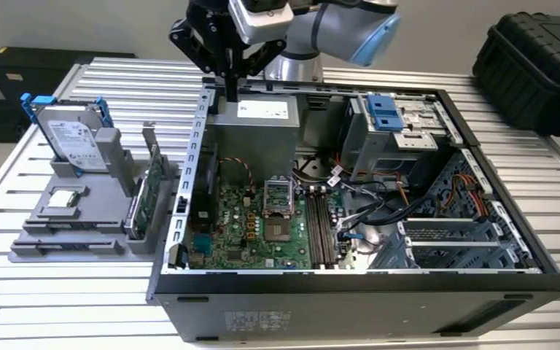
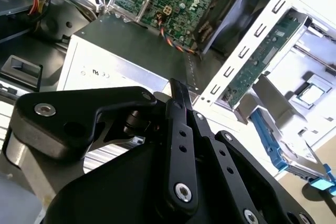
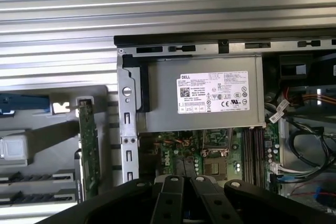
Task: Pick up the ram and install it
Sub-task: 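Reach for the ram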
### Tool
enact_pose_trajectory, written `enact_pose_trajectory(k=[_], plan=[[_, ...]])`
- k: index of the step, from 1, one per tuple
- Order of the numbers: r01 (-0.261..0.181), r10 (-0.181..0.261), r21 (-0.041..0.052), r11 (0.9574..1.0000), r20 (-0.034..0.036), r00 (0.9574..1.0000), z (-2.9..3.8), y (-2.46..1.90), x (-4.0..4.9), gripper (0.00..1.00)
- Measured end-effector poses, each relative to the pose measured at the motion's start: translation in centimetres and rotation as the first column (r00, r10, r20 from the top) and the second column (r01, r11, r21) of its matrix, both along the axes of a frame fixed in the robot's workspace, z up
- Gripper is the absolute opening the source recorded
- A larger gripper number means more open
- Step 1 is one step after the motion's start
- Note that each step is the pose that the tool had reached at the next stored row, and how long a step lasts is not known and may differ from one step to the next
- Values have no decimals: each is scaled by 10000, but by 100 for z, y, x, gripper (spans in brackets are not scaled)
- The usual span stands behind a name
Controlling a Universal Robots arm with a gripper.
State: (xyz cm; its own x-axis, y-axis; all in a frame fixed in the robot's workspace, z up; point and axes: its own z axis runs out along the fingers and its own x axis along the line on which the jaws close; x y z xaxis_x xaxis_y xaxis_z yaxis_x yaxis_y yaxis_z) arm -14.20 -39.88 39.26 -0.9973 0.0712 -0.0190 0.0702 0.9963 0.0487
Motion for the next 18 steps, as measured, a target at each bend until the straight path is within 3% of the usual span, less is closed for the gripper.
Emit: enact_pose_trajectory(k=[18], plan=[[0, 0, 0, 10000, 0, 10000, -1, 0, -115, 0]])
